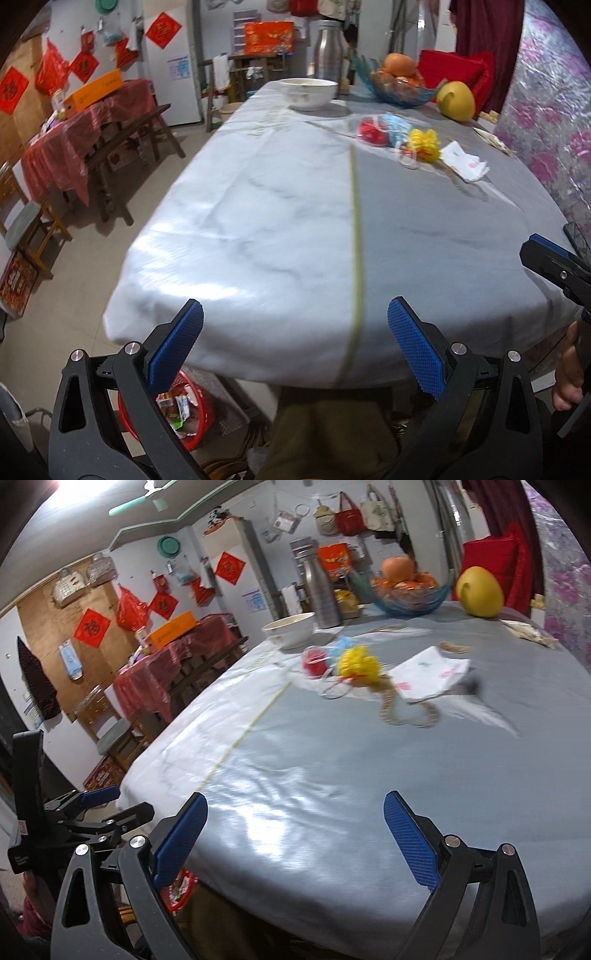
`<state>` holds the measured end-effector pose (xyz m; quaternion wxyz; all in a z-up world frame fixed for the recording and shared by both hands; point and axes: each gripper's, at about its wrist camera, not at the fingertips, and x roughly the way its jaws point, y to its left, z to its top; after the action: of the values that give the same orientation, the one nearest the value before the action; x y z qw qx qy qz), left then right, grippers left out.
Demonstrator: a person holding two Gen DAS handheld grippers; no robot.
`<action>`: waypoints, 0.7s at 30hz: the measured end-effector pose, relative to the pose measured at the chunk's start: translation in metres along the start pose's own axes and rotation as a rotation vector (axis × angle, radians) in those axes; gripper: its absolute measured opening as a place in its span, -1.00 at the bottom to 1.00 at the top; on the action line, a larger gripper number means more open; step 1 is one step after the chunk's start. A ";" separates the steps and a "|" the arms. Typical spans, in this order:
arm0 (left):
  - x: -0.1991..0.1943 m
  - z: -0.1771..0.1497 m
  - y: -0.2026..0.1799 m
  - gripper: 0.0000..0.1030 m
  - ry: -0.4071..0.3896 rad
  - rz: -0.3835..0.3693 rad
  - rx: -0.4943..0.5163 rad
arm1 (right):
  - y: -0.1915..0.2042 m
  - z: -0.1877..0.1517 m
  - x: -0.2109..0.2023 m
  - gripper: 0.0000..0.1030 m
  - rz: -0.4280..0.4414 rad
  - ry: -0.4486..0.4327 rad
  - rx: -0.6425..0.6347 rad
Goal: Collect trash
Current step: 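Move both open tools back toward the yellow and blue items on the table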
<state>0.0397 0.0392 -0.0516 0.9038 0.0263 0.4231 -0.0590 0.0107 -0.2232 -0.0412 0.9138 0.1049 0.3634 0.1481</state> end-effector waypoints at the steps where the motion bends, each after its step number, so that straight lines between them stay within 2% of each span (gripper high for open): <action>1: 0.001 0.001 -0.004 0.87 -0.001 -0.001 0.007 | -0.004 0.000 -0.001 0.84 -0.004 -0.001 0.007; 11: 0.026 0.024 -0.032 0.87 0.022 -0.023 0.058 | -0.037 0.009 0.000 0.84 -0.085 -0.017 0.053; 21: 0.067 0.066 -0.051 0.87 0.072 -0.062 0.059 | -0.070 0.035 0.016 0.85 -0.180 -0.025 0.057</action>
<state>0.1262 -0.0237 -0.0605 0.8846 0.0421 0.4540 -0.0985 0.0593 -0.2864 -0.0474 0.9245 0.0999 0.3639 0.0538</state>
